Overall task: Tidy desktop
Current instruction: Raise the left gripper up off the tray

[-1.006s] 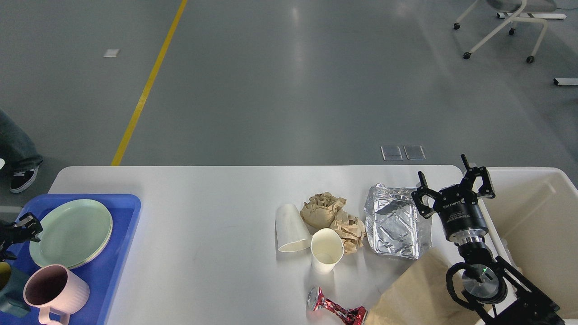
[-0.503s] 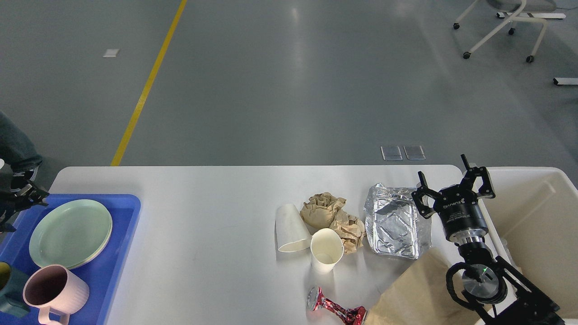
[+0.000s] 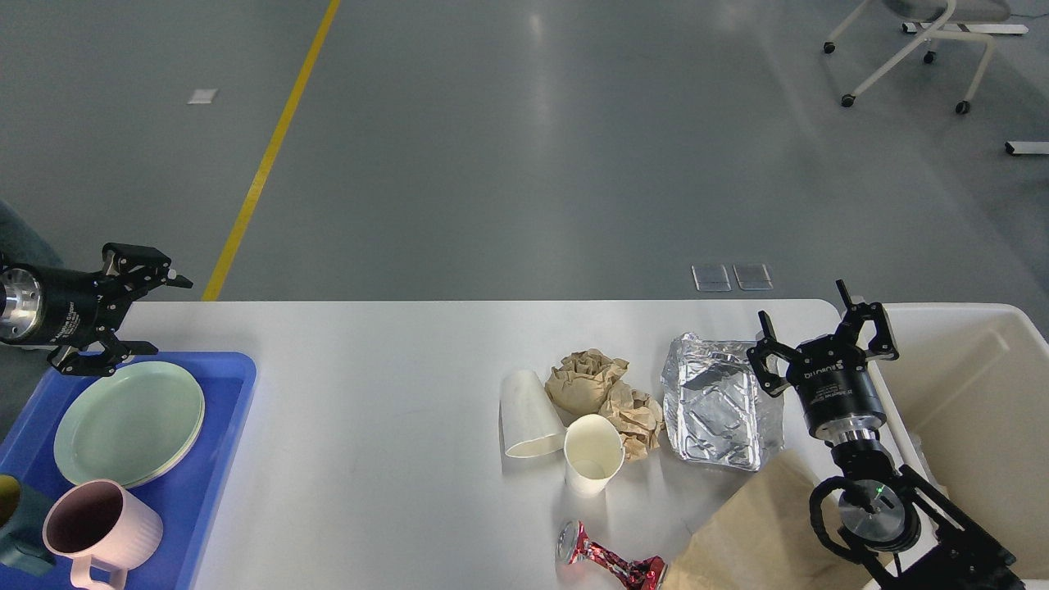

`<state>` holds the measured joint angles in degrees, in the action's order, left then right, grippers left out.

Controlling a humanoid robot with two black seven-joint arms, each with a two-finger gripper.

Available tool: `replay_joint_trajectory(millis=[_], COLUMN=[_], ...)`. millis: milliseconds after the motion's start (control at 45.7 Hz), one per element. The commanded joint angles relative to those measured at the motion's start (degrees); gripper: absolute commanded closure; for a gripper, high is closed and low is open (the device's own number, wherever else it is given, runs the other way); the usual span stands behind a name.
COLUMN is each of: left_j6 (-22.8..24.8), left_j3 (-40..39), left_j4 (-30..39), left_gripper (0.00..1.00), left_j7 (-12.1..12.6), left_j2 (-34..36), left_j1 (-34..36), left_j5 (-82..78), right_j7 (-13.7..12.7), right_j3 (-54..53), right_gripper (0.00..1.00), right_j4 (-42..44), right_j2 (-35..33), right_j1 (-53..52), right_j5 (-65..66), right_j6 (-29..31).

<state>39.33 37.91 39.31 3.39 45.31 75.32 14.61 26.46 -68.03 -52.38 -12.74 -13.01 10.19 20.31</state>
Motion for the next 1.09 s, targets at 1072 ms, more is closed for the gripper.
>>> replay_joint_trajectory(millis=[1072], left_j6=[-20.1], left_j3=[-114.8], left_j4=[21.8], left_gripper=[0.04], left_j7=[-19.1], left_j2=[-26.0], left_j1=[-61.3], left_j5=[-29.7], right_j7=[0.0], right_j3=[0.0], right_gripper=[0.0], right_j4=[0.0], right_j2=[0.0], right_j1=[-0.1], right_j5=[0.0], right_j6=[0.0])
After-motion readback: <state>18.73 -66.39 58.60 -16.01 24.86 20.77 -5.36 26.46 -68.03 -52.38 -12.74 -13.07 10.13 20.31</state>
